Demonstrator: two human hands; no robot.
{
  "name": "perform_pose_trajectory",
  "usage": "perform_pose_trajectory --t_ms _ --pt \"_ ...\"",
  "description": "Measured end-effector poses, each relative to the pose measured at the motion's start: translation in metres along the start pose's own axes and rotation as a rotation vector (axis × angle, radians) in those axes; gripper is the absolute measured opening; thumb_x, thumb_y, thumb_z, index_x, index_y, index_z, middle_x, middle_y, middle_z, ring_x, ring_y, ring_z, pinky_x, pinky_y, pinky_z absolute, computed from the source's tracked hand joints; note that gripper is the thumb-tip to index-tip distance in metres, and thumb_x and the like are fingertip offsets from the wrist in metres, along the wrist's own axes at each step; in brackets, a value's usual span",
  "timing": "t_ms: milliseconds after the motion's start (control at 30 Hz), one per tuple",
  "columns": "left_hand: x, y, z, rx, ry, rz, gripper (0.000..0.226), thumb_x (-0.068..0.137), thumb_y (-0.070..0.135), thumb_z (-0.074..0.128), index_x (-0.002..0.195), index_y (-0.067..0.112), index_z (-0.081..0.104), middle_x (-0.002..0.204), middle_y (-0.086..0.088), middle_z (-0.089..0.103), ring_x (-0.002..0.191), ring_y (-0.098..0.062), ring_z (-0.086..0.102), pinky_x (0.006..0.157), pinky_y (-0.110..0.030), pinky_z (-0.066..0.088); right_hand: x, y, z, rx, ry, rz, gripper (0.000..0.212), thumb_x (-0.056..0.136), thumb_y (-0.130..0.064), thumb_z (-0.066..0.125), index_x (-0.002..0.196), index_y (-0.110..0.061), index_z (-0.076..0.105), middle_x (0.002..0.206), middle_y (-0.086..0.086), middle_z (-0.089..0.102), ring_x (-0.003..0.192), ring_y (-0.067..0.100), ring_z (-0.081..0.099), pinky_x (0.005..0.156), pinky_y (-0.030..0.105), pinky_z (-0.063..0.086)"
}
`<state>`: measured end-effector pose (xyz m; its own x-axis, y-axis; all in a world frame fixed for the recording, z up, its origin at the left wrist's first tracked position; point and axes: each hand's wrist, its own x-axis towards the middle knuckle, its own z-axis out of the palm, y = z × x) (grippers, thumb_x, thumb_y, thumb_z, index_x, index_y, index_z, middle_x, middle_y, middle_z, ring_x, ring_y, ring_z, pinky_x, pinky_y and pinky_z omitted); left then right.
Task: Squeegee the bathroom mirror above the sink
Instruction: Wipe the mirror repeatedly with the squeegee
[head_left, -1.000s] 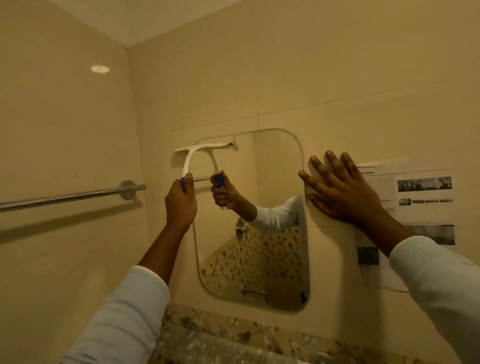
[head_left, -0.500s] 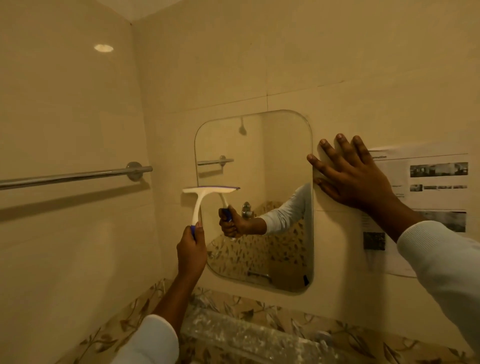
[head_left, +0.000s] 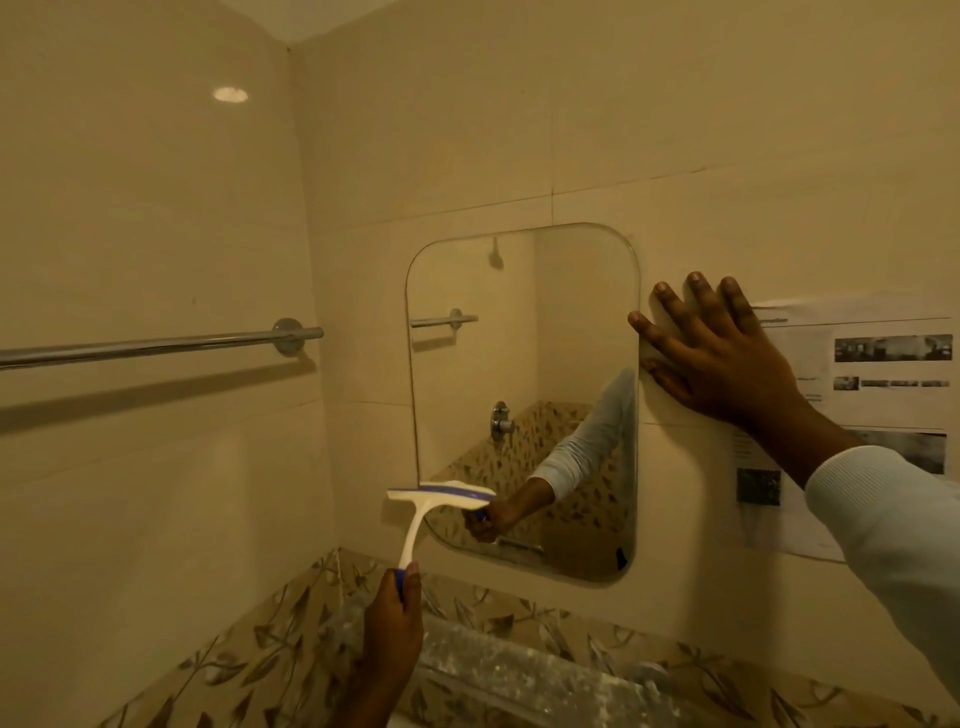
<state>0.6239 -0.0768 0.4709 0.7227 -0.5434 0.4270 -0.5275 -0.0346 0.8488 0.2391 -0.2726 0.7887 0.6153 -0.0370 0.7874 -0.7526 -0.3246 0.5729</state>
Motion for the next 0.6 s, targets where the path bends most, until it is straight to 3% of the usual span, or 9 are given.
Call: perform_pose_trajectory --t_ms 200,367,500,600 --pt "-0.016 -0.029 0.000 0.034 -0.085 -0.118 0.024 0.106 0.039 0.049 0.098 0.022 0.063 0.073 -0.004 0.066 0.069 -0.019 0.064 0.059 -0.031 0.046 0.000 0.001 -0.001 0.000 -0.008 0.001 0.071 0.107 -0.060 0.028 0.168 -0.027 0.017 0.172 0.021 0.022 0.159 0.049 0.013 0.128 0.066 0.009" --pt "-0.025 -0.041 -0.001 0.085 -0.099 -0.189 0.022 0.105 0.032 0.055 0.091 0.017 0.061 0.074 -0.007 0.064 0.069 -0.023 0.061 0.070 -0.038 0.049 0.000 0.000 -0.003 0.007 -0.014 0.000 0.072 0.106 -0.061 0.028 0.168 -0.026 0.018 0.172 0.022 0.022 0.159 0.050 0.013 0.128 0.066 0.010" --pt "-0.042 -0.041 -0.007 0.060 -0.071 -0.178 0.015 0.104 0.027 0.059 0.093 0.016 0.063 0.080 0.004 0.063 0.078 -0.019 0.059 0.082 -0.035 0.050 0.000 0.000 -0.004 0.013 -0.017 0.000 0.072 0.106 -0.060 0.027 0.168 -0.026 0.017 0.173 0.021 0.021 0.159 0.050 0.013 0.127 0.066 0.011" --pt "-0.056 -0.016 -0.012 -0.046 0.007 -0.207 0.023 0.104 0.032 0.057 0.082 0.023 0.059 0.070 -0.006 0.063 0.066 -0.022 0.062 0.072 -0.042 0.053 0.000 0.000 -0.001 0.024 -0.003 0.004 0.072 0.106 -0.060 0.028 0.169 -0.026 0.017 0.173 0.021 0.021 0.159 0.049 0.013 0.128 0.066 0.011"
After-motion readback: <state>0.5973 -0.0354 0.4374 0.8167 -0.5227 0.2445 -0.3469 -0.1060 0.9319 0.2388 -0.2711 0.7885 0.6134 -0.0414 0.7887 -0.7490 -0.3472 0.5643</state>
